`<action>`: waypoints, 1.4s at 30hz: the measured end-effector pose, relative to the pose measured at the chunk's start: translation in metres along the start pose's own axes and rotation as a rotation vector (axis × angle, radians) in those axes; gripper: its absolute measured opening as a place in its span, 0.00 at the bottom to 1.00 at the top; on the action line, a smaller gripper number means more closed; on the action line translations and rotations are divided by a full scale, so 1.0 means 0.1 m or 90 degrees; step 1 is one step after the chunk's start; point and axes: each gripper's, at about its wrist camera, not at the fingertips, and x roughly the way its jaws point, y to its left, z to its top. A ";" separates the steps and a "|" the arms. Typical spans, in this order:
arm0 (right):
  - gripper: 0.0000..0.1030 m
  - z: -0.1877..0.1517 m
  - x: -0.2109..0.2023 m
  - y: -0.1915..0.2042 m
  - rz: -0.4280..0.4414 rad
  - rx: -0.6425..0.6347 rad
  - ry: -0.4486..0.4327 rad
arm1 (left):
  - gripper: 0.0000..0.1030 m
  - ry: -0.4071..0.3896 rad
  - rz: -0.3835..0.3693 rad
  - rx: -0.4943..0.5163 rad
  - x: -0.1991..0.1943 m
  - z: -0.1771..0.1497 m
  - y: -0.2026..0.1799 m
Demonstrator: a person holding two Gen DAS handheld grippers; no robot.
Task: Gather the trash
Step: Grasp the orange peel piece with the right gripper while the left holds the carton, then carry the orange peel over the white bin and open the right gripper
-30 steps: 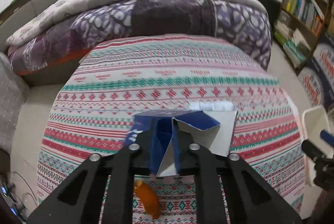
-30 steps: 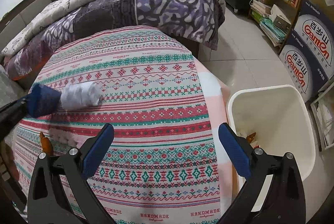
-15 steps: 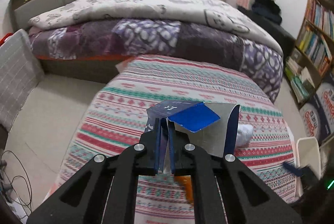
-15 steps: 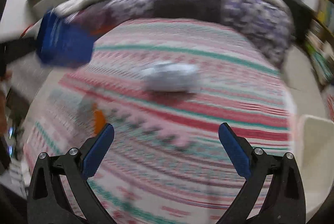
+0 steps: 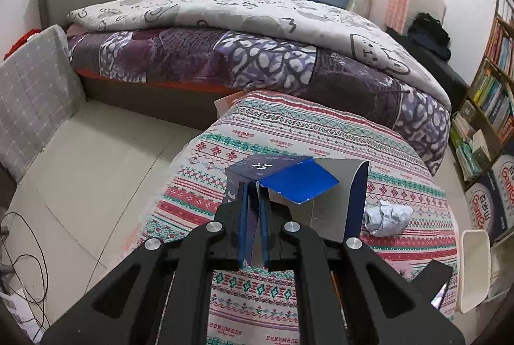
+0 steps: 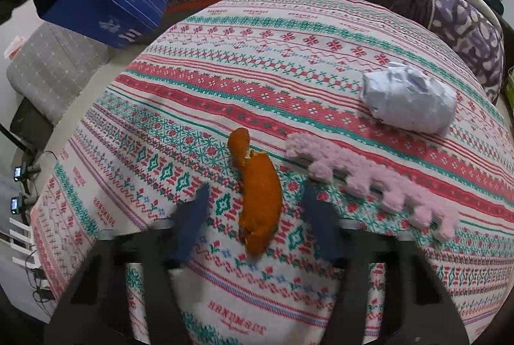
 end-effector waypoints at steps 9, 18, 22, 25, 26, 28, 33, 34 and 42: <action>0.17 0.08 -0.40 -0.19 0.001 0.016 -0.058 | 0.07 -0.019 -0.001 -0.021 -0.07 0.04 0.01; 0.17 0.27 -0.98 -0.67 -0.042 0.048 -0.135 | 0.07 -0.059 -0.005 -0.018 -0.27 0.07 -0.23; 0.17 0.27 -1.15 -0.90 -0.059 0.070 -0.151 | 0.07 -0.065 -0.003 -0.011 -0.28 0.04 -0.36; 0.17 0.24 -1.26 -1.04 -0.075 0.078 -0.162 | 0.07 -0.064 -0.001 -0.009 -0.25 0.02 -0.45; 0.17 0.23 -1.29 -1.08 -0.078 0.080 -0.166 | 0.07 -0.063 0.000 -0.010 -0.24 0.01 -0.48; 0.17 0.20 -1.36 -1.18 -0.086 0.085 -0.175 | 0.07 -0.061 0.000 -0.009 -0.22 -0.01 -0.54; 0.17 0.13 -1.46 -1.38 -0.102 0.085 -0.189 | 0.07 -0.062 0.001 0.010 -0.18 -0.07 -0.77; 0.17 0.12 -1.48 -1.43 -0.102 0.090 -0.191 | 0.07 -0.063 0.001 0.014 -0.18 -0.07 -0.80; 0.17 0.05 -1.68 -1.68 -0.104 0.120 -0.217 | 0.07 -0.073 -0.018 0.034 -0.22 -0.09 -1.12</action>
